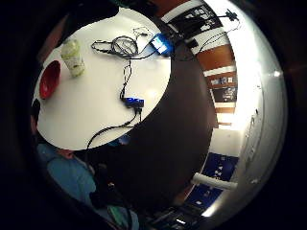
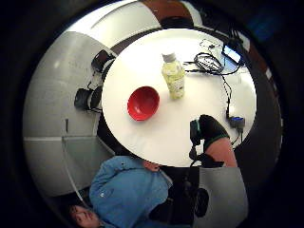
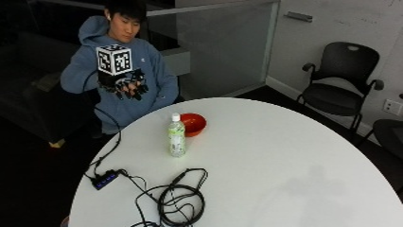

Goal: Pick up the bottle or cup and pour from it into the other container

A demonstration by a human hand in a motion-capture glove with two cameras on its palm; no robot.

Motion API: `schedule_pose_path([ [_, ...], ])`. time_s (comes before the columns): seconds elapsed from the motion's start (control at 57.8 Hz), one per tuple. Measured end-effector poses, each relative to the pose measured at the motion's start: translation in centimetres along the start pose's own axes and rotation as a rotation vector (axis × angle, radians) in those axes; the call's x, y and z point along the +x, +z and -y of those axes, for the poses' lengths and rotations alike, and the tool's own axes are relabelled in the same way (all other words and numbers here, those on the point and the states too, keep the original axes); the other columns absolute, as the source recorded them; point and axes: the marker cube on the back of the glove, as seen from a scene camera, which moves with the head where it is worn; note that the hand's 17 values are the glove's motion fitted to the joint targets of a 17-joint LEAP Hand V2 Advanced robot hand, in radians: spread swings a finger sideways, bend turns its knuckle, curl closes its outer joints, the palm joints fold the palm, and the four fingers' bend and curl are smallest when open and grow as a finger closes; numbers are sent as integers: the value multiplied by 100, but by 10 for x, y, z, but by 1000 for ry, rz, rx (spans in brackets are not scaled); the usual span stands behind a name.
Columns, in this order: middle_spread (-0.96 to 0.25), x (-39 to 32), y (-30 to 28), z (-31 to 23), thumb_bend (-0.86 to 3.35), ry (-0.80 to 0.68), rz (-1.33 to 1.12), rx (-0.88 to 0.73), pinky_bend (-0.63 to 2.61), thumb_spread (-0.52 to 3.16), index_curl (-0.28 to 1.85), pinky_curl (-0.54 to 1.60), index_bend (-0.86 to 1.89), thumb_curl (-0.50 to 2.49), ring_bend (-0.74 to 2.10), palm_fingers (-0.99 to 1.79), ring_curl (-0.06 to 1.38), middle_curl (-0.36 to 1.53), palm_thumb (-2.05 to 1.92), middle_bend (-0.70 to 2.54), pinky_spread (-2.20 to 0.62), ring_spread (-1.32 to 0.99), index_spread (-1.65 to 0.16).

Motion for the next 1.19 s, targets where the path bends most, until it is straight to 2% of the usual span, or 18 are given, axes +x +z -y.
schedule_pose_path([
  [0.139, 1, 6, -1, 3, 33, -2, 38, 3, 53, 66, 13, 17, 16, 21, 38, 31, 14, 8, 66, 17, 18, 12, -29],
  [0.294, 1, 14, -5, 10, 25, 37, 57, 0, 56, 84, 18, 20, 16, 27, 41, 28, 18, 13, 70, 17, 22, 14, -34],
  [0.814, 2, 40, -9, 22, -1, 62, 139, -11, 59, 95, 26, 24, 16, 38, 45, 24, 25, 23, 75, 18, 25, 16, -36],
  [1.195, 2, 59, 44, 63, -4, -28, 598, 37, 59, 94, 25, 25, 13, 38, 49, 19, 28, 27, 66, 19, 26, 16, -37],
])
